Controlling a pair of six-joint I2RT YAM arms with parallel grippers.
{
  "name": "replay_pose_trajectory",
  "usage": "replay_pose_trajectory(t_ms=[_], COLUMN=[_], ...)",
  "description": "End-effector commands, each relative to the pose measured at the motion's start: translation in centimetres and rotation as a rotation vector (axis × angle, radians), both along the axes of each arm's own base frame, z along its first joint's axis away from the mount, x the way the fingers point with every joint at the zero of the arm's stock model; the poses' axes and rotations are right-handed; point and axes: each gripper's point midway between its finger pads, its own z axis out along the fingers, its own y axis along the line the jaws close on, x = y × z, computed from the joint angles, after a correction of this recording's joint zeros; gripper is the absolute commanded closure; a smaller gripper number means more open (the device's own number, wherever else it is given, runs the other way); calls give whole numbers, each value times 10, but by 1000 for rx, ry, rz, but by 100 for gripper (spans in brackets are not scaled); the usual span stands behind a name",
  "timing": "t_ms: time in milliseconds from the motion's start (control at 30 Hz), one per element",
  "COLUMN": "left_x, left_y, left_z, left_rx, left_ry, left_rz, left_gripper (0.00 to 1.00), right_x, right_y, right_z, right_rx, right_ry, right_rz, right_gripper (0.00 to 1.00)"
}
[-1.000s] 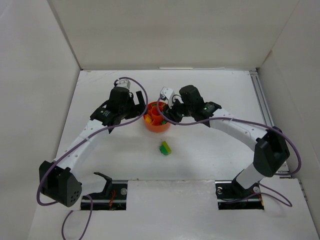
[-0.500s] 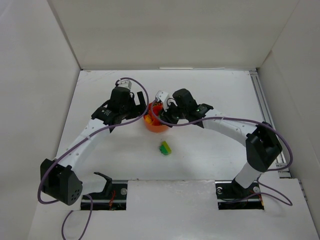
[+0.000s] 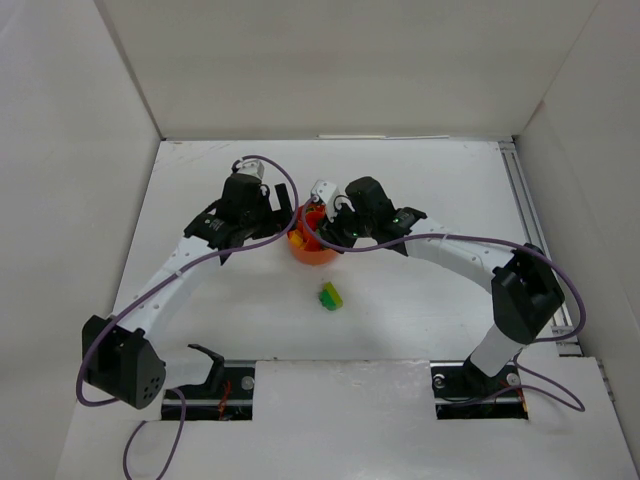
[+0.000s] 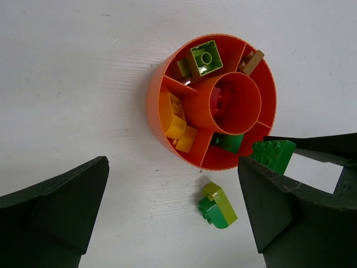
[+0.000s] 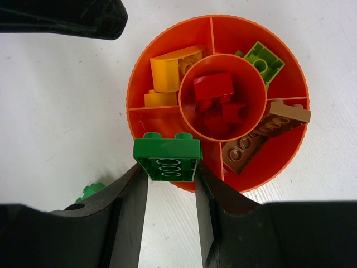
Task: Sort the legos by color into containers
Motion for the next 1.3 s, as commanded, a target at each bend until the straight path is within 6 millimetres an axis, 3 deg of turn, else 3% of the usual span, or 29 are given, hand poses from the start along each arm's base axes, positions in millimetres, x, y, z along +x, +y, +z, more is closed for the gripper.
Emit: replay_pose_trajectory(t_ms=[0, 300, 400, 500, 633, 833, 1033, 1067, 1267], left_x=[5, 5, 6, 6, 6, 6, 4, 4, 5], left_y=[0, 0, 1, 1, 1, 1, 2, 2, 3], left_z=[10, 10, 10, 10, 10, 10, 11, 11, 11], left_rx=[-1, -1, 5, 5, 5, 5, 5, 5, 10], left_ry=[-35, -35, -37, -37, -37, -37, -37, -37, -39], left_rz=[-6, -6, 1, 1, 1, 1, 1, 1, 8], left_gripper=[0, 0, 0, 0, 0, 0, 0, 0, 0], right_x=[11, 11, 11, 10, 10, 9, 9, 9, 8], right_y=[12, 13, 13, 14, 14, 15, 15, 15, 14], right_z=[30, 25, 25, 26, 21, 22, 22, 22, 20], right_rx=[67, 61, 61, 65, 59, 63, 63, 63, 57], right_ry=[-71, -64, -64, -61, -54, -50, -50, -50, -43], right_rz=[-4, -4, -4, 3, 3, 12, 12, 12, 12], right_gripper=[100, 99, 92, 77, 67, 59, 47, 41, 38])
